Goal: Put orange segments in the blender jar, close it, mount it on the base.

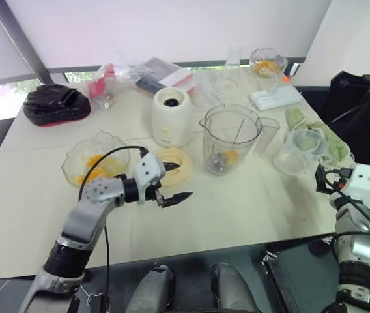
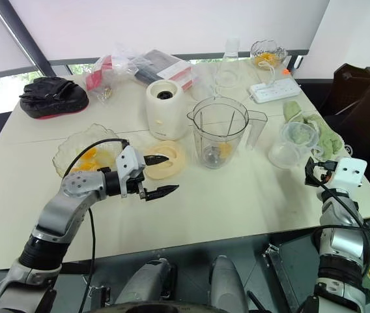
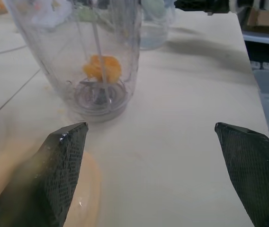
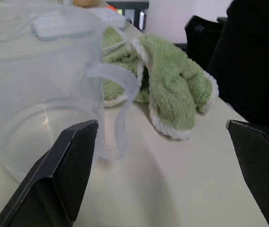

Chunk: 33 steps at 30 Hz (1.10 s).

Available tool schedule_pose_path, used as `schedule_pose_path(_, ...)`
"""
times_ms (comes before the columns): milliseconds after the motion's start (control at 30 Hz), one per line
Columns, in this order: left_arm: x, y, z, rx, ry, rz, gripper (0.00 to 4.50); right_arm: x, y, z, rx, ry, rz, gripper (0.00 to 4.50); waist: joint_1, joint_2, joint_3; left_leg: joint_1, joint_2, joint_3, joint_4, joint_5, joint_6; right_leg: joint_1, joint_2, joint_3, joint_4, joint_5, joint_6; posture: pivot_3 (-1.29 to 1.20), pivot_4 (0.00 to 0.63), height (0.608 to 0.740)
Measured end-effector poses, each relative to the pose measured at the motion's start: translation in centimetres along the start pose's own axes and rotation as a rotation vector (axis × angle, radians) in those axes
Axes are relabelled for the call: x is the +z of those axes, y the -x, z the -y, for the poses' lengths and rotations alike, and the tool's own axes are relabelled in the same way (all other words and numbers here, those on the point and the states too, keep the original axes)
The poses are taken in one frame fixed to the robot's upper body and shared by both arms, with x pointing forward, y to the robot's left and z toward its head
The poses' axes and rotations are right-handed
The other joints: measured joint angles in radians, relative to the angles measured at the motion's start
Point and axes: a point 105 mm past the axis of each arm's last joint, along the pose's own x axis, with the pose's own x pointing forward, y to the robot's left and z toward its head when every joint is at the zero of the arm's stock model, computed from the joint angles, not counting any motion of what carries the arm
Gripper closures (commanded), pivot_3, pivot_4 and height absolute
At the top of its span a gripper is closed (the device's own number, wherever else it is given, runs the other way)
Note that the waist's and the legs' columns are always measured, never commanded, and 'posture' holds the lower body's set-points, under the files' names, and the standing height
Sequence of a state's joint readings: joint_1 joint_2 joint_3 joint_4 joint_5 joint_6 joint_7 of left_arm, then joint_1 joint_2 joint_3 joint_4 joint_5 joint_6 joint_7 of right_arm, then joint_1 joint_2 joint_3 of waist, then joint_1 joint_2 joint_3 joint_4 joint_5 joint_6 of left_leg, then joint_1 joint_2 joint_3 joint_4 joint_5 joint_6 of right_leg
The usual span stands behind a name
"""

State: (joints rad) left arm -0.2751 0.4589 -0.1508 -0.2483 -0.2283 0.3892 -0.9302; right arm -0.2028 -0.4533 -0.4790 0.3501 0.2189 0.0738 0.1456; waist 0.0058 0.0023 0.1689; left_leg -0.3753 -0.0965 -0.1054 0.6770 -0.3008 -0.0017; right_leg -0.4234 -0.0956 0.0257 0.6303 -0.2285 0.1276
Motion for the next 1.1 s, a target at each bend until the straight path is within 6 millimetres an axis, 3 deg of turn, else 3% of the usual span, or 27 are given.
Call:
schedule_pose_path(433,-0.2,0.0,1.2,-0.009,-0.004,-0.020,0.03,1.5,-2.7,0.6,-0.024,-0.016,0.033,0.00,-0.011,0.000,0.000,0.000,0.000,0.000,-0.001,0.000,0.000,0.000,0.000,0.000,-0.001,0.000,0.000,0.00,0.150,0.740)
schedule_pose_path(867,-0.7,0.6,1.1,0.026,-0.006,-0.053,0.03,-0.8,-4.0,-0.2,-0.024,-0.014,-0.058,0.00,-0.020,0.000,0.000,0.001,0.000,0.000,-0.006,0.000,0.000,-0.001,0.000,0.000,-0.002,0.000,0.000,0.00,0.150,0.740)
schedule_pose_path(1100,-0.4,0.8,1.1,0.033,-0.023,-0.055,0.03,-0.6,-4.7,-0.2,-0.033,-0.005,-0.060,0.00,-0.023,0.000,0.000,0.002,0.000,0.001,-0.010,0.001,-0.001,-0.001,-0.001,0.000,-0.003,0.000,0.000,0.00,0.150,0.740)
